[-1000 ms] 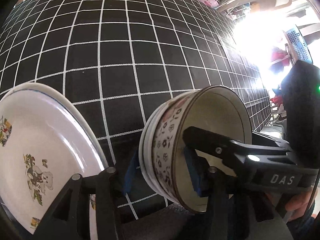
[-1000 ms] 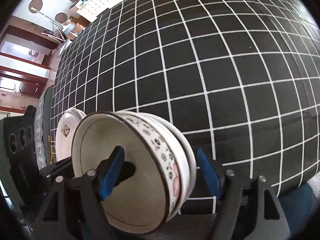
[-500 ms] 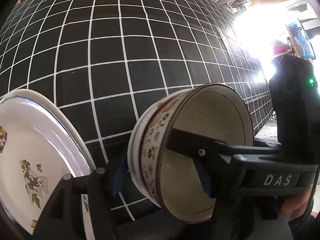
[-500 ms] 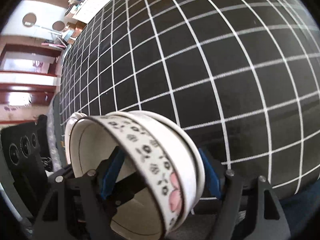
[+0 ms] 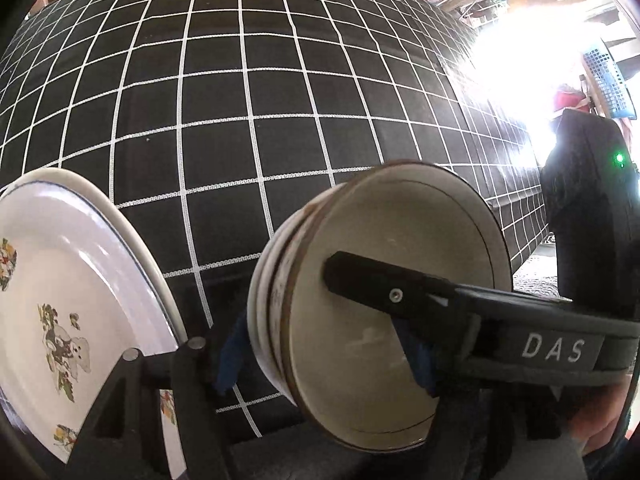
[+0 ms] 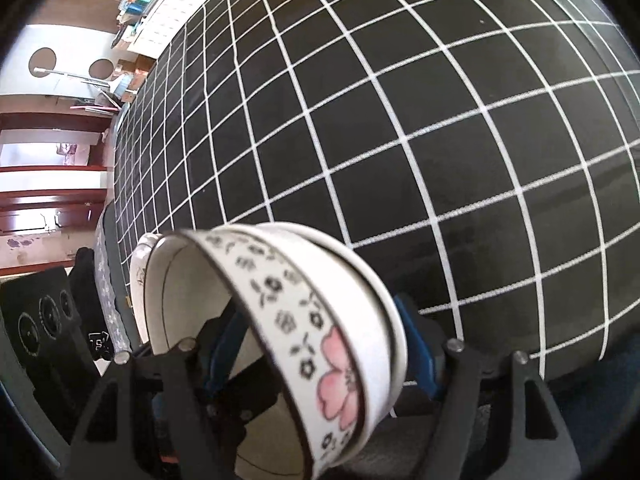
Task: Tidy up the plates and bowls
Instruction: 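Lift the bowl stack with the right tool and carry it toward the plate stack, then lower the bowl stack onto the cartoon-print plate stack with the right tool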
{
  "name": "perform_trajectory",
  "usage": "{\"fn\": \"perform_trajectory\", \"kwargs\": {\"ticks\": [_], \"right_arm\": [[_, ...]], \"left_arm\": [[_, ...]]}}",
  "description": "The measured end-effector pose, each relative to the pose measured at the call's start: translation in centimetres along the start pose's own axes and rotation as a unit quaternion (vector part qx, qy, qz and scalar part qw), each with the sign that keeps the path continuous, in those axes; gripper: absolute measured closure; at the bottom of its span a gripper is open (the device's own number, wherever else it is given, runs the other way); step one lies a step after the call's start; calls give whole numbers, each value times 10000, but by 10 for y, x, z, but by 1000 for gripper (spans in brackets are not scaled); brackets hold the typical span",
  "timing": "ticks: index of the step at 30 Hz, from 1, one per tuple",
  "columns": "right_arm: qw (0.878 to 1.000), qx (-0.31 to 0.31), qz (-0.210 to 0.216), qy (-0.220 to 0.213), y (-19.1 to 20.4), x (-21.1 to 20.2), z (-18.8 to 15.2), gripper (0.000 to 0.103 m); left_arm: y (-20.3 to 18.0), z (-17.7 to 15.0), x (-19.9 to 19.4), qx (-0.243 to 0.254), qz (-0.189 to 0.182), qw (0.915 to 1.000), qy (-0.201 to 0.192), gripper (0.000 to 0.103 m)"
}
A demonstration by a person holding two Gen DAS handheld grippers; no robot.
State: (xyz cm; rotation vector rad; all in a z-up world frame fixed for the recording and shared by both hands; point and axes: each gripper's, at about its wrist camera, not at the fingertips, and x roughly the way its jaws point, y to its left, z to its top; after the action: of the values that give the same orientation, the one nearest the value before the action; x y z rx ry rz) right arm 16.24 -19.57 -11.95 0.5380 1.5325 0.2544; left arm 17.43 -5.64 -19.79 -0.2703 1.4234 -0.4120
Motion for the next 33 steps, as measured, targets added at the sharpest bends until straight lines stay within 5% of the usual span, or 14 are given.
{"fn": "perform_trajectory", "kwargs": {"ticks": [19,33], "right_arm": [[9976,-631,-137,-266,68,-31,-17,30],[9927,-1208,-68,-26,157,-6,-16,30]], "left_arm": [[-12,-11,-68,-80,-92,9985,-542,37],[49,-5,-144,-686,87,9926,-999,37]]}}
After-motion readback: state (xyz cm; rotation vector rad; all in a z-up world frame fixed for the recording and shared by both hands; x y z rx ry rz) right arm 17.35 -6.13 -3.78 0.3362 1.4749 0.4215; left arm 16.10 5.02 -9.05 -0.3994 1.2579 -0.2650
